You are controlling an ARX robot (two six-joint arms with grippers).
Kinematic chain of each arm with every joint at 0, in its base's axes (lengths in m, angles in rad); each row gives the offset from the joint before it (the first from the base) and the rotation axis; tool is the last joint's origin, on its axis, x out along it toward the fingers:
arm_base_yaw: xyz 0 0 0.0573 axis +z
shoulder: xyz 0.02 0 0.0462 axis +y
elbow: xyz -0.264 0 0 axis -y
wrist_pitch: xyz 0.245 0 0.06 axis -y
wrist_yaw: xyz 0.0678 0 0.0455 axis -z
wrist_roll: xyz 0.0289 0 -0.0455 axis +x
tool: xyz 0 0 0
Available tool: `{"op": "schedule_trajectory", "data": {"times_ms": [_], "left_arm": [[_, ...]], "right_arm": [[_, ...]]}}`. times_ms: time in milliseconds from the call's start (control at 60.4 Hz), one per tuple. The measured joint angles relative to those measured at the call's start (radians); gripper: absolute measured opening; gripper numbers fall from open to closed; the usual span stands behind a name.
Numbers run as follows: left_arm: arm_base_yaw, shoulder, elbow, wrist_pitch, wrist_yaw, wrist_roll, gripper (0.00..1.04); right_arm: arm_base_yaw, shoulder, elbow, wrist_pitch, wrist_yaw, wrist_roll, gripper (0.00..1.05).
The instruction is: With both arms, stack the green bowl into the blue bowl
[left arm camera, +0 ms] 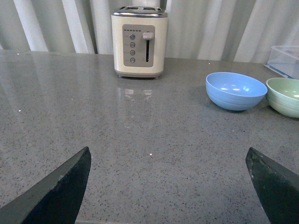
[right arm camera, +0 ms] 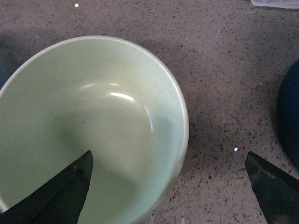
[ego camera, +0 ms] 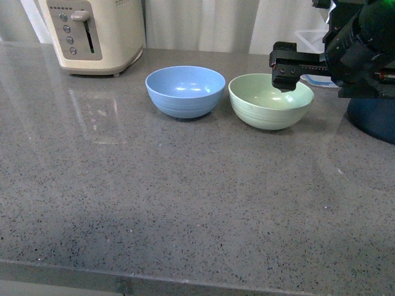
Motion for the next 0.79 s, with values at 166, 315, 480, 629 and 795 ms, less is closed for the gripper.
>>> {"op": "schedule_trajectory", "data": {"times_ms": [166, 315, 480, 629, 795], "left_arm": [[0.0, 0.0, 0.0, 0.0, 0.0, 0.0, 0.98], [0.0, 0.0, 0.0, 0.0, 0.0, 0.0, 0.98], [0.0, 0.0, 0.0, 0.0, 0.0, 0.0, 0.98], [0.0, 0.0, 0.0, 0.0, 0.0, 0.0, 0.98], [0.0, 0.0, 0.0, 0.0, 0.0, 0.0, 0.98]], "right_arm": [[-0.019, 0.064, 0.052, -0.027, 0.035, 0.016, 0.88], [-0.023, 0.076, 0.062, -0.034, 0.043, 0.022, 0.67], [-0.02, 0.092, 0.076, -0.044, 0.056, 0.026, 0.4], [-0.022, 0.095, 0.077, -0.046, 0.077, 0.026, 0.14], [-0.031, 0.067, 0.077, -0.045, 0.085, 0.026, 0.01]]}}
